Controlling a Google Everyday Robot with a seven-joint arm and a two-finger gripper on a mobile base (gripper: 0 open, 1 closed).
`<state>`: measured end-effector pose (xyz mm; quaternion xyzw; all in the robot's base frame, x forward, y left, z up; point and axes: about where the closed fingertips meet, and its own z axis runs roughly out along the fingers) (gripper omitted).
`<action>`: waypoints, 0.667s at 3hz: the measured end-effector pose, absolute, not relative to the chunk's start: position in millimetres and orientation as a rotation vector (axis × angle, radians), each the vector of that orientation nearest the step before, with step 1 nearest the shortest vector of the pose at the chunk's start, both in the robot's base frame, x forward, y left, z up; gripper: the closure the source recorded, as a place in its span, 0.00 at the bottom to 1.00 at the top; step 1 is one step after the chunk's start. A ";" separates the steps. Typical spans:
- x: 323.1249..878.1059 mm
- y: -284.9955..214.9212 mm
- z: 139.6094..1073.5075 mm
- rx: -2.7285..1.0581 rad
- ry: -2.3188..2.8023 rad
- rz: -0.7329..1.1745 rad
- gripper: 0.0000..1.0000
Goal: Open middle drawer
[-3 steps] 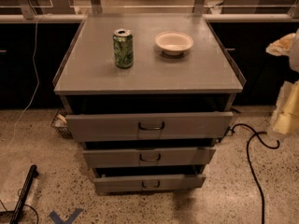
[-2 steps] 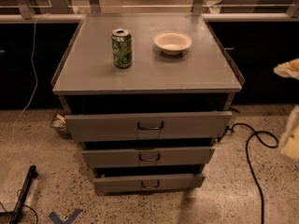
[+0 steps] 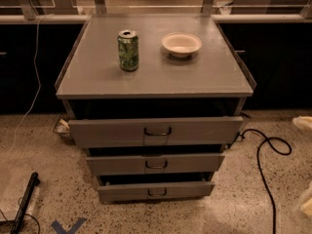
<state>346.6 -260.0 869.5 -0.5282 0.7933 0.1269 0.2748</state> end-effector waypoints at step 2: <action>358.1 -248.4 843.2 -1.284 1.968 0.554 0.00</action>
Offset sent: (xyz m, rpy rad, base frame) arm 0.0301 0.0205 -0.0426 0.3554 -0.0568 0.0195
